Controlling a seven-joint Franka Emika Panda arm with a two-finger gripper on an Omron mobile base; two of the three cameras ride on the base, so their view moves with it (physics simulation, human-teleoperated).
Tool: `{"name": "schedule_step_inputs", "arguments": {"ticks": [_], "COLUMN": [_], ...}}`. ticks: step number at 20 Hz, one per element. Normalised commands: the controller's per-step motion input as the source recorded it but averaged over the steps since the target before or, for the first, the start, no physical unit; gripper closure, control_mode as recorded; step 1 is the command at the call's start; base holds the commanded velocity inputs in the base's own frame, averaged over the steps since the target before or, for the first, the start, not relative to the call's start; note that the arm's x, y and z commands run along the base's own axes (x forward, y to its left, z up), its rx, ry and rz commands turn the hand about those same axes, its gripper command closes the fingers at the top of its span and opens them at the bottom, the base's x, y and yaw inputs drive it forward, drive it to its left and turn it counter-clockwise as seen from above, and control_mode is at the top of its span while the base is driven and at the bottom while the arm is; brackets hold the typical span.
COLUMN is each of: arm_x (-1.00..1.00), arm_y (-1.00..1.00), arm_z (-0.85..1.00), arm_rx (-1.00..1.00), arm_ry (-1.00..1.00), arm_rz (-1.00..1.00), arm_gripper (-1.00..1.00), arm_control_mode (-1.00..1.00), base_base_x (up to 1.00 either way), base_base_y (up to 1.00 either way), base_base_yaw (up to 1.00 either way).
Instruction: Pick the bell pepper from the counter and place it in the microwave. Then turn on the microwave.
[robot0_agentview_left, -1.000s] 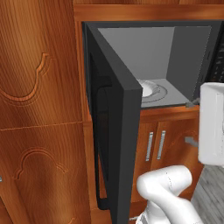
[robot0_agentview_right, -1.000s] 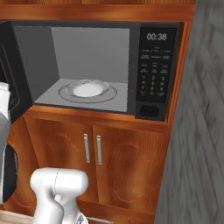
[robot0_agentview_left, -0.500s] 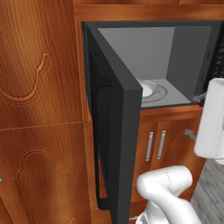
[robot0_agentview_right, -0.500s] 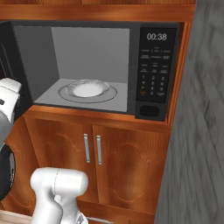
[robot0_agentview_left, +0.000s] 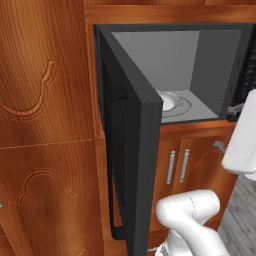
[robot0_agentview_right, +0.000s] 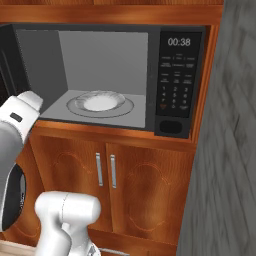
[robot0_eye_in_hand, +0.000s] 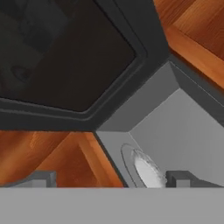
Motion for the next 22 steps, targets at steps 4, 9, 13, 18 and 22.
{"name": "schedule_step_inputs", "arguments": {"ticks": [4, 9, 13, 18, 22], "arm_x": [0.07, 0.10, 0.15, 0.15, 0.17], "arm_y": [-0.14, -0.10, -0.05, -0.07, -0.11], "arm_z": [0.00, 0.00, 0.00, 0.00, 0.00], "arm_rx": [0.18, 0.18, 0.18, 0.17, 0.17], "arm_ry": [0.06, 0.05, 0.06, 0.06, 0.07], "arm_rz": [-0.10, -0.12, -0.13, -0.14, -0.12], "arm_gripper": [-1.00, -1.00, -1.00, -1.00, -1.00], "arm_control_mode": [-1.00, -1.00, -1.00, -1.00, -1.00], "base_base_x": [0.00, 0.00, 0.00, 0.00, 0.00], "base_base_y": [0.00, 0.00, 0.00, 0.00, 0.00], "base_base_yaw": [0.00, 0.00, 0.00, 0.00, 0.00]}}
